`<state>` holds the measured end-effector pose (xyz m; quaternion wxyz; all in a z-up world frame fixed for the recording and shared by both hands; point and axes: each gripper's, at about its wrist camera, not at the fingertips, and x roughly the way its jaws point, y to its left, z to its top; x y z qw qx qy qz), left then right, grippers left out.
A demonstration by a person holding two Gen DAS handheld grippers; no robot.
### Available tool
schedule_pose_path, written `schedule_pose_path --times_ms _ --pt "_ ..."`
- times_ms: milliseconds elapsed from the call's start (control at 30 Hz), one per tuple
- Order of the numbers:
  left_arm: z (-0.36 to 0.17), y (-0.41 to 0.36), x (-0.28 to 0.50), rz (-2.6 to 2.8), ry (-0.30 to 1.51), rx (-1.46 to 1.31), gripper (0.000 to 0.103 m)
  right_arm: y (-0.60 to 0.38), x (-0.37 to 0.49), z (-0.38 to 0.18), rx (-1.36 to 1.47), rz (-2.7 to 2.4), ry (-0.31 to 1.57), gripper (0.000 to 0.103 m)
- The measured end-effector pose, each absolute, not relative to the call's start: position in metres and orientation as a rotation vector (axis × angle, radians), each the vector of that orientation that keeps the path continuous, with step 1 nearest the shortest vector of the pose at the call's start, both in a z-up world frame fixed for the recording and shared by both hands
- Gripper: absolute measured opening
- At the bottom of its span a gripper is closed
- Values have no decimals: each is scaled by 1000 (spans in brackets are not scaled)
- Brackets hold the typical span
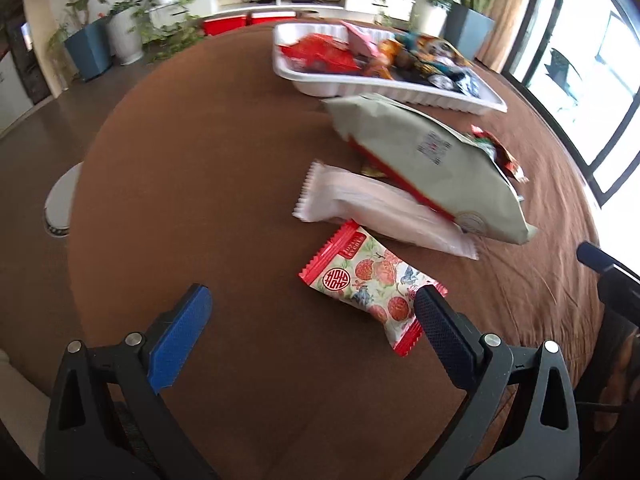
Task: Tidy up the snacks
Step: 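Grasp the red-and-white cookie pack with the left tool while the right tool grasps the white-green bag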
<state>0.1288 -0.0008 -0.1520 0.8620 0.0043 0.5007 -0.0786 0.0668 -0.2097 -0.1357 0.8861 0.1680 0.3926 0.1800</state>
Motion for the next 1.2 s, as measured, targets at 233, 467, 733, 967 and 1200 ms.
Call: schedule_pose_path --times_ms 233,467,733,967,1200 --pt "-136 -14 127 -151 1016 10 102 -207 65 -135 347 385 816 93" --pt "-158 -29 145 -133 1078 59 102 -208 62 -134 354 388 816 93" --pt "-155 -8 135 -137 1062 17 93 -207 62 -134 342 391 810 93" --pt "-152 -1 129 -168 1050 23 69 -202 61 -130 311 389 805 93" --pt "-141 -1 130 -133 1024 9 74 -198 61 -131 306 394 814 93"
